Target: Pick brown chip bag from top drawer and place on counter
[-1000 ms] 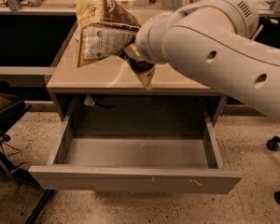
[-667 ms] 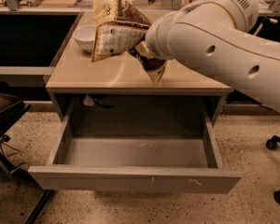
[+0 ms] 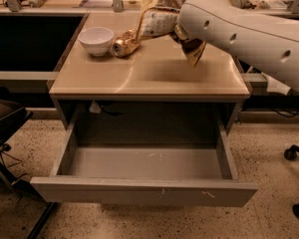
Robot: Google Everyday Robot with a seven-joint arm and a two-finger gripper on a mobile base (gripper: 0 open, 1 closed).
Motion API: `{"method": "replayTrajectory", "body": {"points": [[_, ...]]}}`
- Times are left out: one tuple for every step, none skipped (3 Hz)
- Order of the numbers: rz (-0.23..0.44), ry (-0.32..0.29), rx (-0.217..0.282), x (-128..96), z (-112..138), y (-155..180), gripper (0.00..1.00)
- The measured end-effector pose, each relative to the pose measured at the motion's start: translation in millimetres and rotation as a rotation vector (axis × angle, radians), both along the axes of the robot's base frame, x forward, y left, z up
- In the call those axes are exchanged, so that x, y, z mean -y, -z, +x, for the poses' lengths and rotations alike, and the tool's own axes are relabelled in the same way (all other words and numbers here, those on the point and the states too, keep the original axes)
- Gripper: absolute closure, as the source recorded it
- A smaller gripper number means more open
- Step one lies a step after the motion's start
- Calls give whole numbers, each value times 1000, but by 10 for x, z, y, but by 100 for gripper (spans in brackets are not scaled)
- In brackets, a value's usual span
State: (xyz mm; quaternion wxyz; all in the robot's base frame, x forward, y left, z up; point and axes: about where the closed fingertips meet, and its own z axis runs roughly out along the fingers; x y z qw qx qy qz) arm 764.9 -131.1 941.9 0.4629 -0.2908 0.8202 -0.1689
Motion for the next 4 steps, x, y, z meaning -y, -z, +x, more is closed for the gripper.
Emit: {"method": "replayTrajectory", "body": {"points": [[-28,117,3,464,207,54,100],[-19,189,-35,754,20,304,100],[1,183,-101,783,-223,822,100],[2,182,-103,783,-226,826,81]]}}
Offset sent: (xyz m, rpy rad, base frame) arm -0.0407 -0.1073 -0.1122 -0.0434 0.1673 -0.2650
